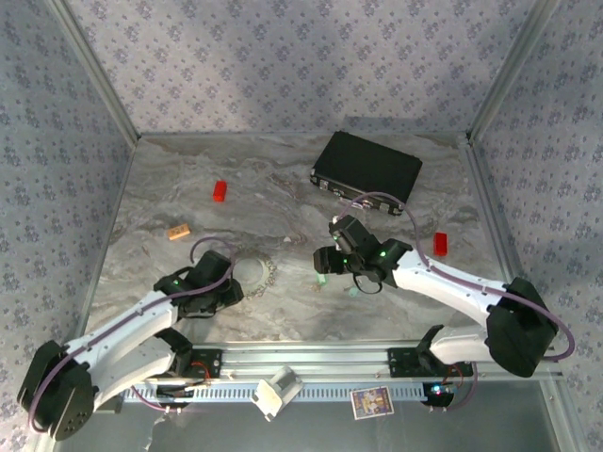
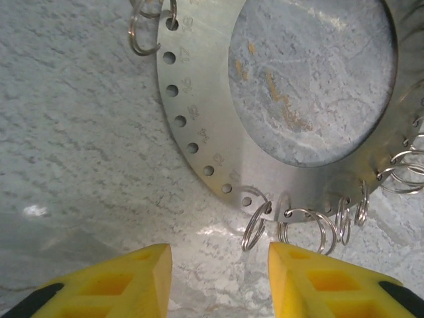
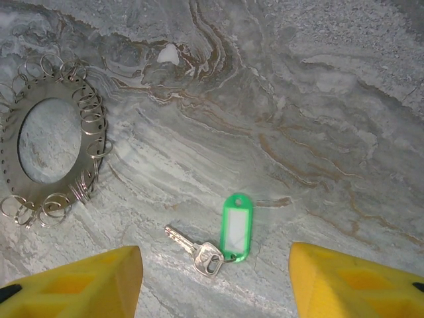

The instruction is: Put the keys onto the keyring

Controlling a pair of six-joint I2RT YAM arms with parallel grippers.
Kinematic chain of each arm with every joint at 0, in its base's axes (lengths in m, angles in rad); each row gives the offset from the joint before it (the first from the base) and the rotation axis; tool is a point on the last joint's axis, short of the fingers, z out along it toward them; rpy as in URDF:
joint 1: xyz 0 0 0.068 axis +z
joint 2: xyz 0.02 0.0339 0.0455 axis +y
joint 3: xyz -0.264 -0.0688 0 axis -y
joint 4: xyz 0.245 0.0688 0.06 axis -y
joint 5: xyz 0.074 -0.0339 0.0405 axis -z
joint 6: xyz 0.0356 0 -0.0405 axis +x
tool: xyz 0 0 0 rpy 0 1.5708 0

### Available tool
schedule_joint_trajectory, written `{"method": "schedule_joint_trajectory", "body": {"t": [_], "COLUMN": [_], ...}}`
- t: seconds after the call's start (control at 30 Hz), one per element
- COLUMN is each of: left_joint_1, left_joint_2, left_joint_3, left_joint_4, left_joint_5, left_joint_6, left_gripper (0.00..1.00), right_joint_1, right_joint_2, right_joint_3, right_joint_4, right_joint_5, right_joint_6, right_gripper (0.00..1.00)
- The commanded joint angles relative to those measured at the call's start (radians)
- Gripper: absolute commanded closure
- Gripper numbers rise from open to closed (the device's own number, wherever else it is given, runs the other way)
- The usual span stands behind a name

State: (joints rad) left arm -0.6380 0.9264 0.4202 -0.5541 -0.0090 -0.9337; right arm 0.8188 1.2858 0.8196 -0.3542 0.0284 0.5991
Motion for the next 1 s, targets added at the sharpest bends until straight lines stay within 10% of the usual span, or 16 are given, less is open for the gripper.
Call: {"method": "schedule_joint_trajectory", "body": {"t": [0.0,0.97], "left_joint_1": [-0.005,-0.006], "left_joint_2": [0.053,0.123], "left_joint_3": [0.027,0.029], "left_joint_4": [0.066,0.1], "left_joint_5": [0.041,0.085], "left_joint_6": [0.032,0.032], "left_gripper": [0.6,0.85], "right_joint_1": [0.007,0.005], "right_joint_2": [0.01,-0.052], "right_joint_3": [-0.011,-0.017], "right_joint_4": [0.011,-0.005], "right_joint_5": [0.018,0.03], "right_joint_6": [0.021,0.021], "right_gripper": [0.39,0.45]}}
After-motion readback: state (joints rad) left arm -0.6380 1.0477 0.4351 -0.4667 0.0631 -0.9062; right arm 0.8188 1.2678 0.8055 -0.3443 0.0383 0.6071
